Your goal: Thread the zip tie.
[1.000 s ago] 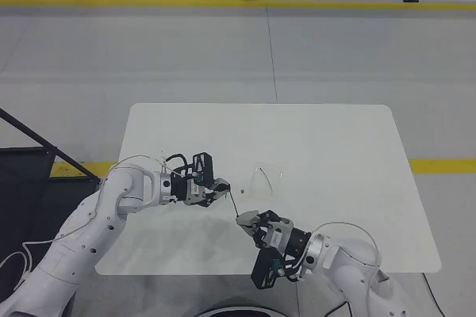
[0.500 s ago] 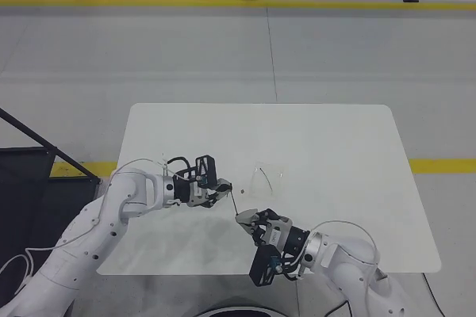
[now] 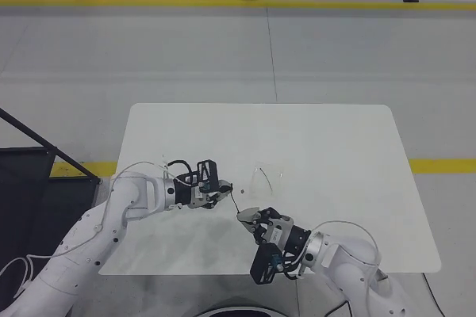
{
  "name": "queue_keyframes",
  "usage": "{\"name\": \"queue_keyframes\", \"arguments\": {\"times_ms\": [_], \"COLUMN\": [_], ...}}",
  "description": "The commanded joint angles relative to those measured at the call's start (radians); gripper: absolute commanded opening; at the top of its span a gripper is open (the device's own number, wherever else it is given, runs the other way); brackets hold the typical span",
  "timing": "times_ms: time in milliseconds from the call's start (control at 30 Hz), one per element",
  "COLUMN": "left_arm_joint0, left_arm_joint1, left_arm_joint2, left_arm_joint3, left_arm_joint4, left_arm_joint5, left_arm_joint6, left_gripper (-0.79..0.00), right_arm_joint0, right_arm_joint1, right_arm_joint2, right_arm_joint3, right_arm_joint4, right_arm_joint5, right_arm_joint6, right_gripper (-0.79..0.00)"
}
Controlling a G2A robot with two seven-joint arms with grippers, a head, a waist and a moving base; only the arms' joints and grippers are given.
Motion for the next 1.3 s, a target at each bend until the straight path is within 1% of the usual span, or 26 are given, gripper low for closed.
{"name": "queue_keyframes", "arguments": {"times_ms": [0,500,1267], "left_arm_joint0": [0.006,0.043,0.055], "left_arm_joint1": [0.0,0.004,0.001], "left_arm_joint2": [-0.001,-0.012,-0.014], "left_arm_joint3": [-0.007,-0.04,-0.058], "left_arm_joint4": [0.02,0.126,0.179], "left_arm_joint5": [0.008,0.032,0.044], "left_arm_joint6": [0.011,0.065,0.079], "left_gripper": [-0.785,-0.785,-0.785], "right_arm_joint0": [0.0,-0.039,-0.062], "right_arm_joint1": [0.0,-0.001,-0.003], "right_arm_joint2": [0.001,0.022,0.036], "right_arm_joint3": [0.001,-0.016,-0.018], "right_arm_joint4": [0.0,-0.003,0.006], "right_arm_joint5": [0.003,0.094,0.133], "right_arm_joint6": [0.0,0.008,0.004], "right_gripper": [-0.785,-0.785,-0.785]}}
